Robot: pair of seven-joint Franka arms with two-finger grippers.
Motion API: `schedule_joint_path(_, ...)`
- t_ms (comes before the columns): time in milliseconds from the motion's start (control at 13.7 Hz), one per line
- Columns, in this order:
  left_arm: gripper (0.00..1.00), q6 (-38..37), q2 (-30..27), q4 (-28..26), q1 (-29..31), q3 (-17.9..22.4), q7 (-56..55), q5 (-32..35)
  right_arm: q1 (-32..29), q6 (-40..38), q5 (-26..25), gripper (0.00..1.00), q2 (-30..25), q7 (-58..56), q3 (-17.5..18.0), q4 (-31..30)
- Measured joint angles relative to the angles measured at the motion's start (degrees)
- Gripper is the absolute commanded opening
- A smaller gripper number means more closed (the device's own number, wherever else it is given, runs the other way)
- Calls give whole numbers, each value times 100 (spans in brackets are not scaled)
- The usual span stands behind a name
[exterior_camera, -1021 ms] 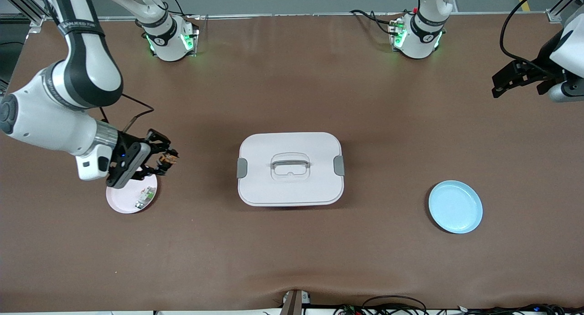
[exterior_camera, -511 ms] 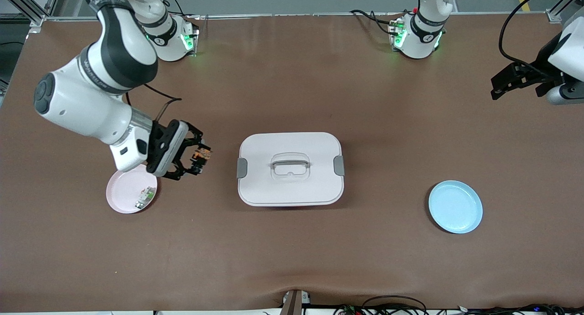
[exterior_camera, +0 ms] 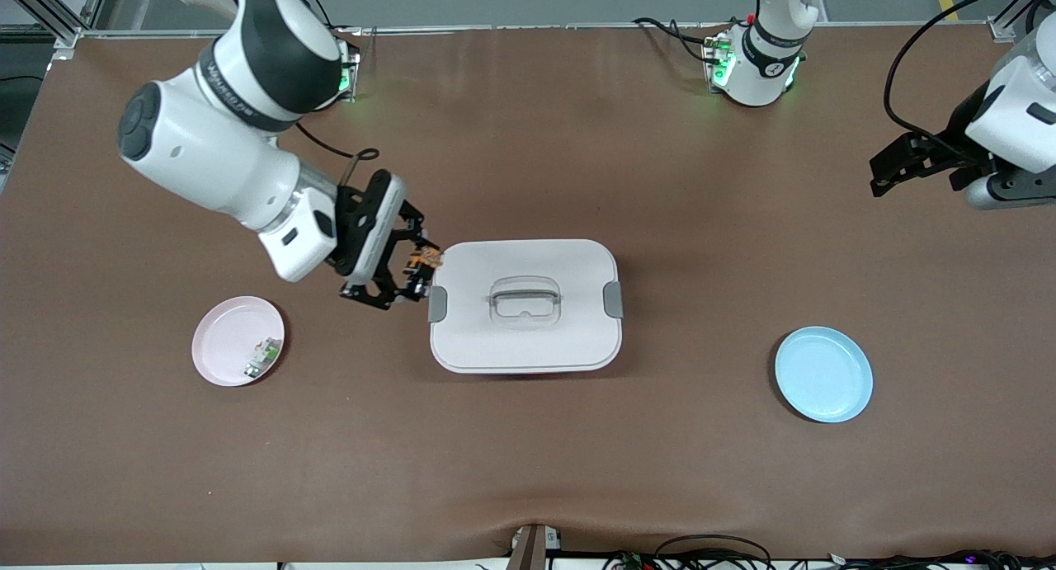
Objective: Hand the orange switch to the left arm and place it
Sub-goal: 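Lift the switch with the right gripper and carry it over the box, then hold the switch above the box while the left gripper reaches it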
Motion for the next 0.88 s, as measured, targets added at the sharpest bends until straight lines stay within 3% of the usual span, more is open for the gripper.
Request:
schedule_joint_path(219,100,28,21,103,-179,-16,-145,-130,530,230,1,32,166,12,-3,236)
schedule_joint_path(438,100,28,23,178,-258,-31,-166,-702,957,846,34,32,325,96,-3,288)
schedule_joint_path(729,100,24,45,185,-279,-377,-174,-1054,1077,1444,467,32,586,94,-13,299)
schedule_joint_path(875,100,22,156,183,-282,-426,-212,-1602,1088,1658,699,32,713,87,-13,301)
